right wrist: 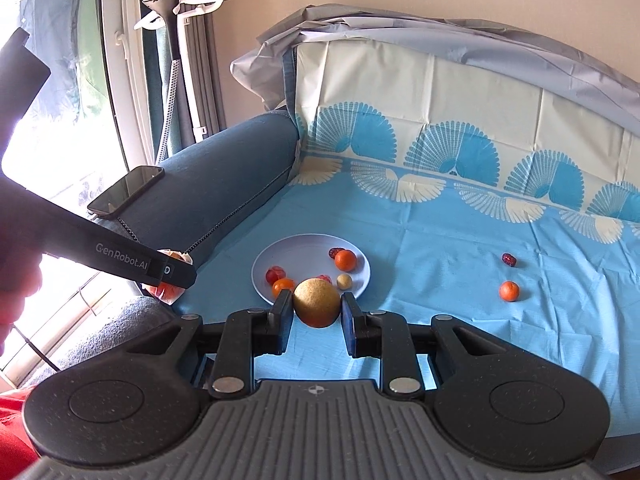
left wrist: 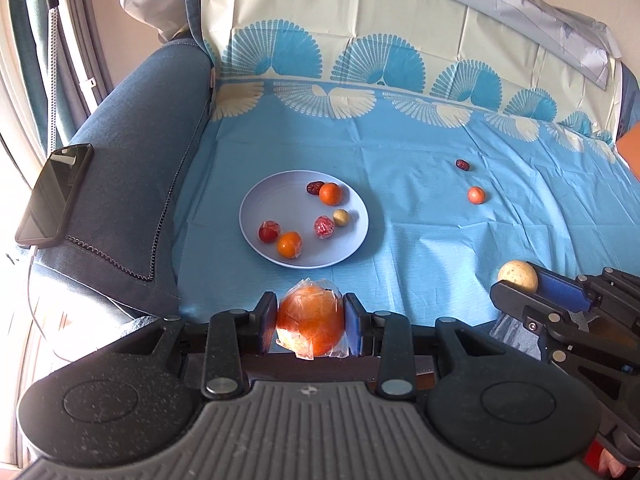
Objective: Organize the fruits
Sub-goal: 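Carry the tangerine and longan over the plate with both tools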
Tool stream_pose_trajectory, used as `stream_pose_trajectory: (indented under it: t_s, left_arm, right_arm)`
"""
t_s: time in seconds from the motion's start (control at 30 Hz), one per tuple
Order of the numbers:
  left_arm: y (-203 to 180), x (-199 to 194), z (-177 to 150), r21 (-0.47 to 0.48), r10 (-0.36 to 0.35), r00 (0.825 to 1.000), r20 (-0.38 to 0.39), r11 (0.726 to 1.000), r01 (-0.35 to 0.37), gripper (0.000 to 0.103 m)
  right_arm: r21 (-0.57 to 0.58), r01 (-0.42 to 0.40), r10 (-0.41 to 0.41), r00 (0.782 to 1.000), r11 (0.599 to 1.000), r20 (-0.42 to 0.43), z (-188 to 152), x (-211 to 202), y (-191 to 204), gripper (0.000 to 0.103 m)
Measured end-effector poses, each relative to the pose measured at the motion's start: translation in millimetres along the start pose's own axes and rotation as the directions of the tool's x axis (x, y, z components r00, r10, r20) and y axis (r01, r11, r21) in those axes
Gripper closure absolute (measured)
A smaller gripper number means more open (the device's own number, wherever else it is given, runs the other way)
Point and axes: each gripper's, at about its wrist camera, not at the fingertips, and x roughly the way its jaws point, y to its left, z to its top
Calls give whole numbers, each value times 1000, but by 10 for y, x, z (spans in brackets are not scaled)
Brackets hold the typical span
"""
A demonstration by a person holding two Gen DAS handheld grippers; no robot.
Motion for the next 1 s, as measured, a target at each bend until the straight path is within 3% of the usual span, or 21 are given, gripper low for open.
stream_pose_trajectory:
  t_s: [1.0]
  left_arm:
    - [165, 402, 181, -21, 8, 998, -55, 1000, -9, 64]
  right_arm:
    - [-5, 3, -3, 996, 1000, -87, 12, 365, 20, 76]
